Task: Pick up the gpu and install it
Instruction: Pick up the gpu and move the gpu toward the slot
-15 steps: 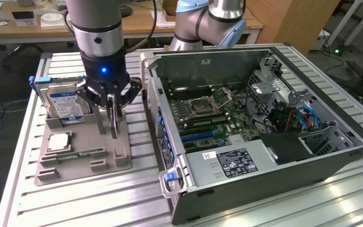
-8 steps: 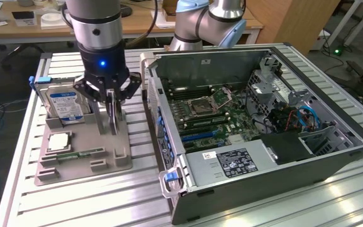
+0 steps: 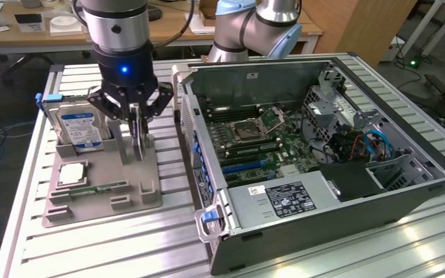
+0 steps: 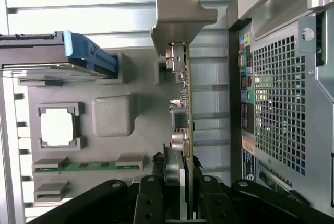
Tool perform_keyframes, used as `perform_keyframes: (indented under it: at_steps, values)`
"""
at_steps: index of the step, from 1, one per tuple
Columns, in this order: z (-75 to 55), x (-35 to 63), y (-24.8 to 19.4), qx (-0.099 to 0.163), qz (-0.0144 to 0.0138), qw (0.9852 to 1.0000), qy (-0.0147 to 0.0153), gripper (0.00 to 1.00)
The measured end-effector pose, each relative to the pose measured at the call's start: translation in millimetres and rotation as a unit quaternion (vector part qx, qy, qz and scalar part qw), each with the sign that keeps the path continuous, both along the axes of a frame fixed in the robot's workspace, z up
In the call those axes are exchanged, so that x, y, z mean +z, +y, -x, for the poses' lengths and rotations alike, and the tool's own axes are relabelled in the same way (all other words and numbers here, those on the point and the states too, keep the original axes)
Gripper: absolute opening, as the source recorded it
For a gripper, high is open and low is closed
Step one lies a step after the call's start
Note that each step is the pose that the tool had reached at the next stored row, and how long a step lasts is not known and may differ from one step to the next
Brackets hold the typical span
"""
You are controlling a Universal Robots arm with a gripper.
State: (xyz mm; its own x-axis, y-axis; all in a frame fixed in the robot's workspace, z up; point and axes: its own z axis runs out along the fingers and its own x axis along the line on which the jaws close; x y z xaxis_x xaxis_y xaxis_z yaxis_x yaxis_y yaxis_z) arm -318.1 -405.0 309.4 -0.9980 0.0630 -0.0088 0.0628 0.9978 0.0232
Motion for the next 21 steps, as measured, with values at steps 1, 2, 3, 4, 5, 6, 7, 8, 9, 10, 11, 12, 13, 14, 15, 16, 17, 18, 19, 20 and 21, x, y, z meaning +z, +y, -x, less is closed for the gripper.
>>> perform_keyframes:
  at_steps: [1, 2, 3, 4, 5, 6, 7, 8, 9, 10, 11, 12, 13, 14, 15, 16, 17, 18, 19, 20, 21]
  values:
    - [0.0, 1.2, 0.0, 0.000, -0.0001, 1.0000, 0.0000, 0.29]
    - [0.0, 2.6, 0.0, 0.000, -0.0003, 1.0000, 0.0000, 0.29]
    - [0.0, 4.0, 0.0, 0.000, -0.0007, 1.0000, 0.0000, 0.29]
    - [0.0, 5.6, 0.0, 0.000, -0.0011, 1.0000, 0.0000, 0.29]
    - [0.0, 7.6, 0.0, 0.000, -0.0020, 1.0000, 0.0000, 0.29]
    - [0.0, 9.3, 0.0, 0.000, -0.0027, 1.0000, 0.0000, 0.29]
    - [0.0, 11.0, 0.0, 0.000, -0.0032, 1.0000, 0.0000, 0.29]
    - [0.0, 12.6, 0.0, 0.000, -0.0038, 1.0000, 0.0000, 0.29]
    - [0.0, 14.0, 0.0, 0.000, -0.0045, 1.0000, 0.0000, 0.29]
    - [0.0, 15.3, 0.0, 0.000, -0.0052, 1.0000, 0.0000, 0.29]
    - [0.0, 16.6, 0.0, 0.000, -0.0055, 1.0000, 0.0000, 0.29]
    - [0.0, 17.9, 0.0, 0.000, -0.0058, 1.0000, 0.0000, 0.29]
    - [0.0, 19.1, 0.0, 0.000, -0.0061, 1.0000, 0.0000, 0.29]
    - [0.0, 20.6, 0.0, 0.000, -0.0062, 1.0000, 0.0000, 0.29]
    - [0.0, 22.5, 0.0, 0.000, -0.0062, 1.0000, 0.0000, 0.29]
    - [0.0, 24.2, 0.0, 0.000, -0.0063, 1.0000, 0.0000, 0.29]
    - [0.0, 25.7, 0.0, 0.000, -0.0065, 1.0000, 0.0000, 0.29]
    - [0.0, 27.3, 0.0, 0.000, -0.0069, 1.0000, 0.0000, 0.29]
    - [0.0, 28.6, 0.0, 0.000, -0.0071, 1.0000, 0.0000, 0.29]
    - [0.0, 30.1, 0.0, 0.000, -0.0073, 1.0000, 0.0000, 0.29]
    - [0.0, 32.2, 0.0, 0.000, -0.0075, 1.0000, 0.0000, 0.29]
